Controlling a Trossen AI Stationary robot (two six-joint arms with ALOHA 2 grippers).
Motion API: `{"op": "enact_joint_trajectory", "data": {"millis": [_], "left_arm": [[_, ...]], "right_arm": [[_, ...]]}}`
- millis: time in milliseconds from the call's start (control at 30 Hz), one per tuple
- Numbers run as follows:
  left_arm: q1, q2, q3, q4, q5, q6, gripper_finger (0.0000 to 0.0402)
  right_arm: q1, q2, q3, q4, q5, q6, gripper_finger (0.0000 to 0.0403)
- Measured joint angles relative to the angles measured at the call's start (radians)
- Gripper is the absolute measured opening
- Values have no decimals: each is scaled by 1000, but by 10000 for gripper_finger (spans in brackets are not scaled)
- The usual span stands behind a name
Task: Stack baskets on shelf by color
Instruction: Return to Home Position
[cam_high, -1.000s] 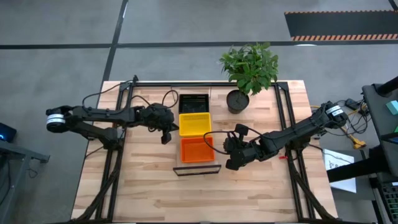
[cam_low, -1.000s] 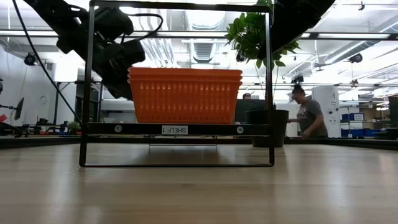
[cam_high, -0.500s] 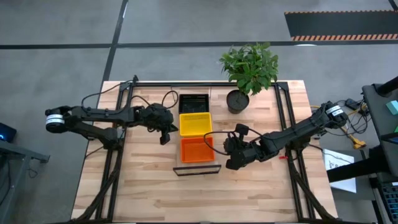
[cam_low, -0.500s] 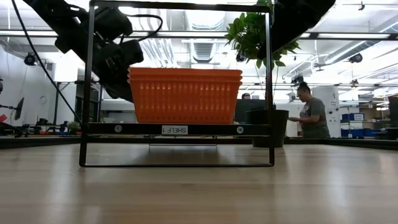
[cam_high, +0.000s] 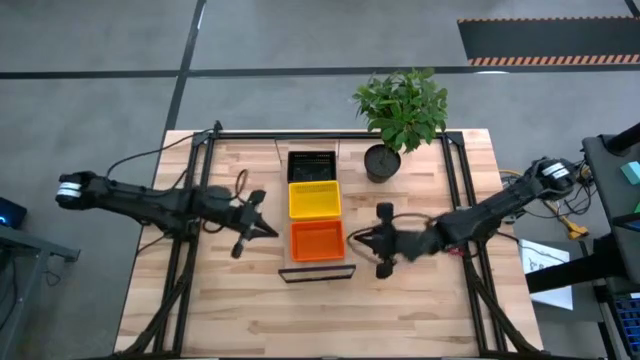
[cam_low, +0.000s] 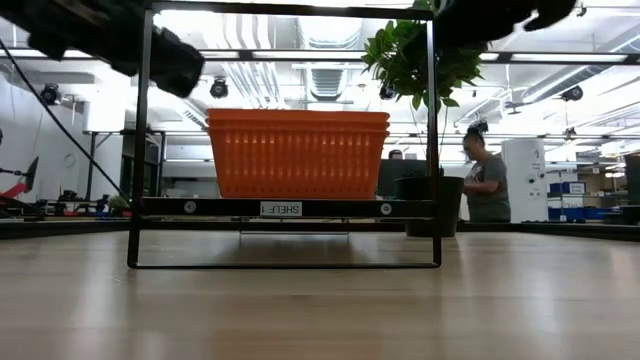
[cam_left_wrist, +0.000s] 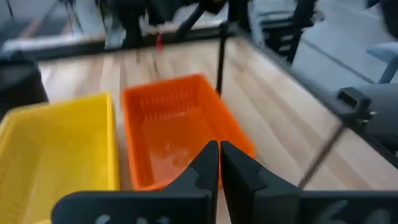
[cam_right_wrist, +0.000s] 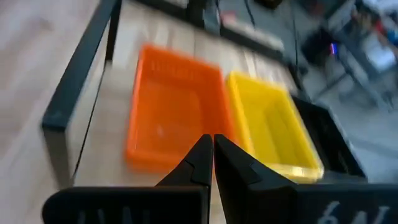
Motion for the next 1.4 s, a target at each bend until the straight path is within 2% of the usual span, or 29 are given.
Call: {"op": "enact_joint_trajectory", "data": {"millis": [167, 267, 567, 867, 967, 1133, 1200, 1333, 1400], "left_arm": [[-28, -133, -98, 69, -24, 38, 0], [-20, -218, -155, 92, -34, 70, 0], [12, -471, -253, 100, -77, 124, 0], [22, -739, -349, 106, -136, 156, 0], [22, -807, -378, 87, -138, 156, 0], [22, -826, -416, 129, -141, 141, 0], [22, -813, -428, 149, -141, 130, 0], [22, -807, -454, 153, -141, 79, 0], [22, -805, -454, 160, -141, 63, 0]], "right_arm": [[-118, -167, -191, 284, -195, -178, 9], [-171, -273, -304, 381, -254, -218, 9], [-243, -615, -572, 455, -266, -222, 9], [-329, -887, -698, 444, -267, -320, 9], [-359, -945, -737, 450, -303, -351, 9], [-409, -1015, -762, 462, -377, -369, 9], [-411, -1038, -762, 470, -379, -382, 9], [-411, -1091, -767, 483, -470, -413, 9], [-410, -1126, -791, 503, -482, -432, 9]]}}
